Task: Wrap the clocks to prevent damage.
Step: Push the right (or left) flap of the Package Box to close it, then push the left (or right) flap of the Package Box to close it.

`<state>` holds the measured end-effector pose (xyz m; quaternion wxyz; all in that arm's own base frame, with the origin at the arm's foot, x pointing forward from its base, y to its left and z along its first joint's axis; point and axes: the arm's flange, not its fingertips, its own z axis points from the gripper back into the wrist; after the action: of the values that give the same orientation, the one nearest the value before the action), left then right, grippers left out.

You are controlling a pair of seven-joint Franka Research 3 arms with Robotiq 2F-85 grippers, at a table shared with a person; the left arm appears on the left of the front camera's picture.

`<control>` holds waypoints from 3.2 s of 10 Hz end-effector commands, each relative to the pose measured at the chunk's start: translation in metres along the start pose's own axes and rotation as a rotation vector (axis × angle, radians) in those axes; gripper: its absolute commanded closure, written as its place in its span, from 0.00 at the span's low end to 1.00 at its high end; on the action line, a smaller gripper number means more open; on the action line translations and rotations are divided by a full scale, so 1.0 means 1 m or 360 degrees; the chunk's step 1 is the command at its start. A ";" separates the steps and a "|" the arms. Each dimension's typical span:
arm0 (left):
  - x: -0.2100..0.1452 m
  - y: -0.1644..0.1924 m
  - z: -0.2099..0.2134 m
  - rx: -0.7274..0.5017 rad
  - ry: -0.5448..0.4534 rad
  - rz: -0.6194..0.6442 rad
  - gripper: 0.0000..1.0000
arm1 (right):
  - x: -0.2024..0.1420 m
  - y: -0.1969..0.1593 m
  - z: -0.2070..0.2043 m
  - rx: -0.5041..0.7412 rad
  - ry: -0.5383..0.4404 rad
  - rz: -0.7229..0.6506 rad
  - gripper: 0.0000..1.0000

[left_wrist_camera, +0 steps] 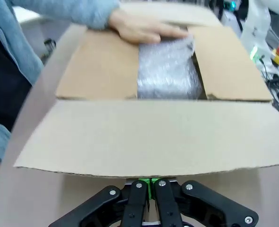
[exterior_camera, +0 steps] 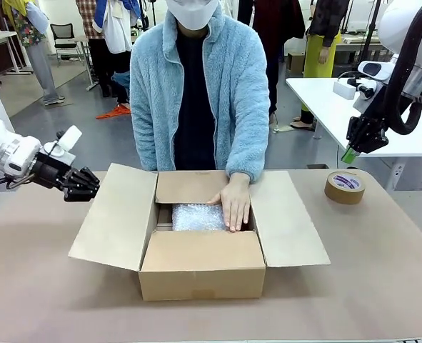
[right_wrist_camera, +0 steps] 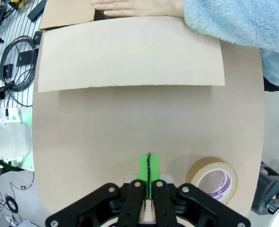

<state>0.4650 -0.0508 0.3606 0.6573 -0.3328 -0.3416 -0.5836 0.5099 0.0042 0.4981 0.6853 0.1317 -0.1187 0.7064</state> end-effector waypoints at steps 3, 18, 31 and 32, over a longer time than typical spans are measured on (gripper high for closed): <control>0.018 0.000 -0.005 0.0053 -0.0274 -0.0122 1.00 | -0.002 0.000 0.000 0.0000 -0.0002 0.0005 0.99; 0.039 0.007 -0.130 -0.0186 -0.0097 -0.0189 1.00 | -0.002 0.000 0.000 0.0000 -0.0002 0.0005 0.99; 0.042 0.004 -0.128 -0.0204 -0.0121 -0.0144 1.00 | -0.002 0.000 0.000 0.0000 -0.0002 0.0005 0.99; 0.042 0.004 -0.128 -0.0204 -0.0121 -0.0144 1.00 | -0.002 0.000 0.000 0.0000 -0.0002 0.0005 0.99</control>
<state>0.4815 -0.1798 0.3300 0.5922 -0.3808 -0.3455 -0.6204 0.5100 0.0036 0.4981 0.6857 0.1316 -0.1188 0.7060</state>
